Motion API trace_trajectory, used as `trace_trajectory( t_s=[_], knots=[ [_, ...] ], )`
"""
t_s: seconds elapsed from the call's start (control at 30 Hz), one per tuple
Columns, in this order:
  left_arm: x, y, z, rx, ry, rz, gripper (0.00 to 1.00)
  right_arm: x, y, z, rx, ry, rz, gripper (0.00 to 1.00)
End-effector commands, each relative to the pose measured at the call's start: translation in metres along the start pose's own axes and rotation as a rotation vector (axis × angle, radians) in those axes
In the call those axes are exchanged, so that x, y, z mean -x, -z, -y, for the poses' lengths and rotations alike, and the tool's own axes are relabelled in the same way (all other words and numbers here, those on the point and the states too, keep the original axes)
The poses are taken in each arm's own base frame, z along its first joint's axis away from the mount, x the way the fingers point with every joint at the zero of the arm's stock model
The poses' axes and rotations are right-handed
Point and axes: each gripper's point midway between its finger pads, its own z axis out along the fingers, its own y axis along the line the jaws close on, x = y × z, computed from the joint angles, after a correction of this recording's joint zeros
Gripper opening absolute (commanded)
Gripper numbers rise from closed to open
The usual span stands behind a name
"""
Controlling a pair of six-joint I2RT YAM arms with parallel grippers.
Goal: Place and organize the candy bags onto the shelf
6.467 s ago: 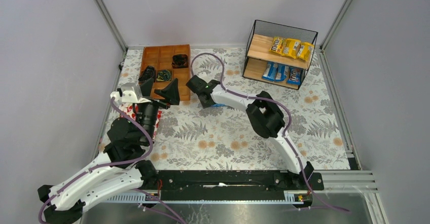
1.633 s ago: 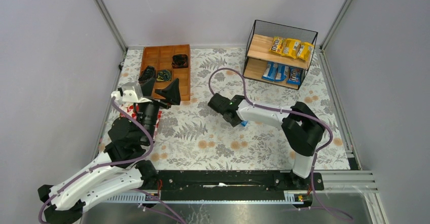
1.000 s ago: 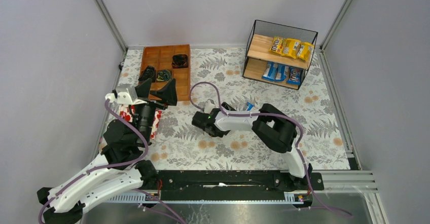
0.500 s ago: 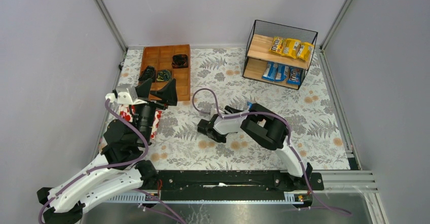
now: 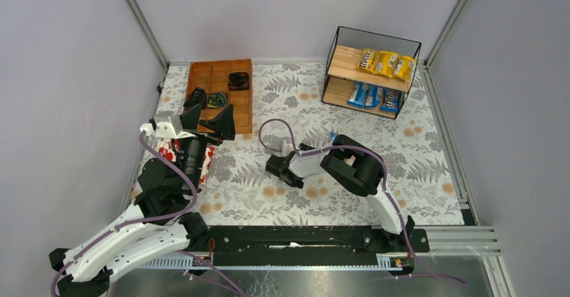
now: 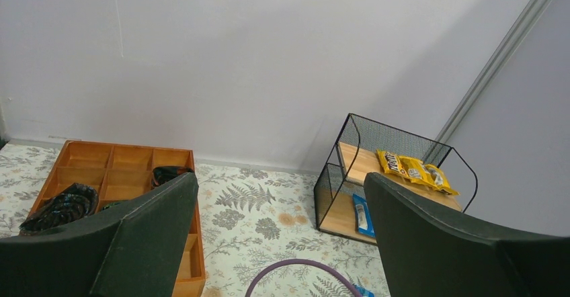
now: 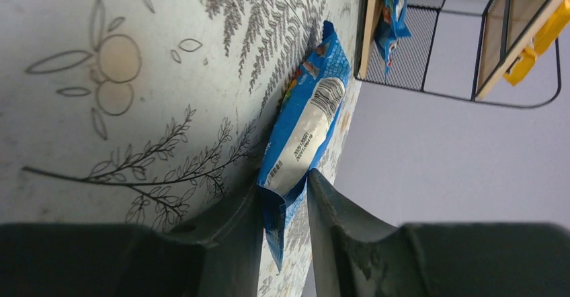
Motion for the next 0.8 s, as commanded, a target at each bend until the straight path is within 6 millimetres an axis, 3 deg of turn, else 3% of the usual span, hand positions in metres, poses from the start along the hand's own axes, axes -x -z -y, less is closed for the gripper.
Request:
trace_trajectory(
  t_s=[0.0,0.27,0.77],
  knots=[
    [0.008,-0.004,0.003,-0.002,0.016,0.027,0.99,0.017,0.008,0.021,0.039,-0.035,0.073,0.33],
    [0.002,-0.007,0.005,0.0,0.003,0.014,0.99,0.029,0.008,0.05,0.024,0.002,0.136,0.26],
    [-0.007,-0.012,0.006,0.012,-0.033,-0.006,0.99,0.054,-0.046,0.102,-0.06,0.013,0.219,0.22]
  ],
)
